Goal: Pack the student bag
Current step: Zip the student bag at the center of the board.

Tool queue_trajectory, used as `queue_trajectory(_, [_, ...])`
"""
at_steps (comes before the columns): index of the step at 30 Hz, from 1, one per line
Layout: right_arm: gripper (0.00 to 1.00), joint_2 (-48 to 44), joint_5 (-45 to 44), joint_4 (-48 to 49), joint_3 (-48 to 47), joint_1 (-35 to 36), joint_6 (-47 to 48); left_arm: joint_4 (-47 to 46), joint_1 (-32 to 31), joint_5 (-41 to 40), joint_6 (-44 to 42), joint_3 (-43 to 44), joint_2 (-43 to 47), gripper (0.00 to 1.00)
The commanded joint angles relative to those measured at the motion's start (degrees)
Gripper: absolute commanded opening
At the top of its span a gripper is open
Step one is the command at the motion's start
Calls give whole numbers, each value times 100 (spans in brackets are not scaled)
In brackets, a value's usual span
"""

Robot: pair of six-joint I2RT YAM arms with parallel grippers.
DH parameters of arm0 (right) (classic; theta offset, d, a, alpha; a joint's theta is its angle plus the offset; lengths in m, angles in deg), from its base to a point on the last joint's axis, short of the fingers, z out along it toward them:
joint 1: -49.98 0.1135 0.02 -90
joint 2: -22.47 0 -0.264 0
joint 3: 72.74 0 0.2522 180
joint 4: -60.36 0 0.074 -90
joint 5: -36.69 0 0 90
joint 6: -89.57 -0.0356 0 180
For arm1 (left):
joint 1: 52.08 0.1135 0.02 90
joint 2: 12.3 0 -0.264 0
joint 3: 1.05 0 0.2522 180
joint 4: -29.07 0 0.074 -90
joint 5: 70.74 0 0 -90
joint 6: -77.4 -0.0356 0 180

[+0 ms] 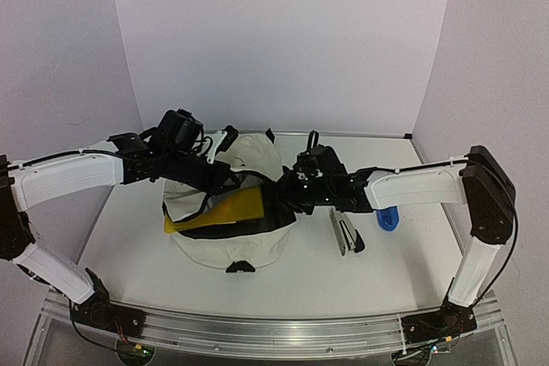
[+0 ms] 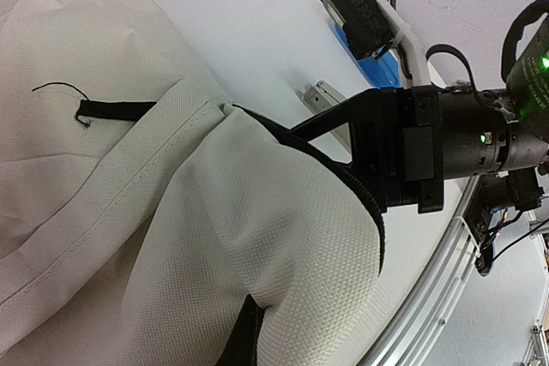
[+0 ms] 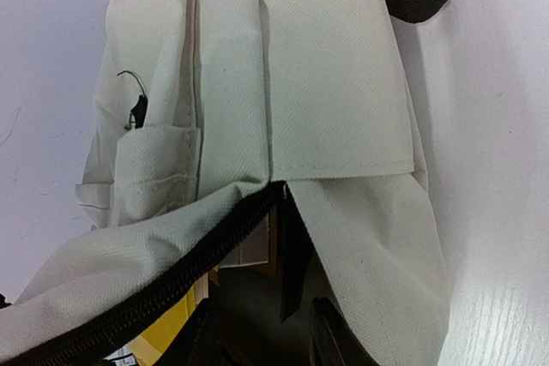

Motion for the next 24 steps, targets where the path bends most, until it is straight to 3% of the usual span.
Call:
queue_trajectory(1, [32,236,-330,55,-291,-58,131,-302,-5,217,-91,224,2,0])
queue_trajectory(8, [31,408,-751,-44,-466,-55,335,-297,2,280,-91,253,-7,0])
queue_trajectory(12, [19,437,-903,-84,-523,-53,433,-290,1,289,-106,278,-32,0])
queue_trajectory(15, [3,419,-936,-124,-548,-59,489,-293,1,352,-109,280,-66,0])
queue_trajectory(18, [0,338,-924,-154,-506,-53,567,-264,3,386,-86,376,-113,1])
queue_trajectory(21, [0,72,-827,-171,-326,-52,779,-323,-1,468,1,601,-102,35])
queue_trajectory(22, [0,-66,-790,-173,-259,-57,855,-382,-2,488,43,700,-87,52])
queue_trajectory(24, [0,-241,-707,-232,-147,-59,993,-388,3,596,74,949,-137,72])
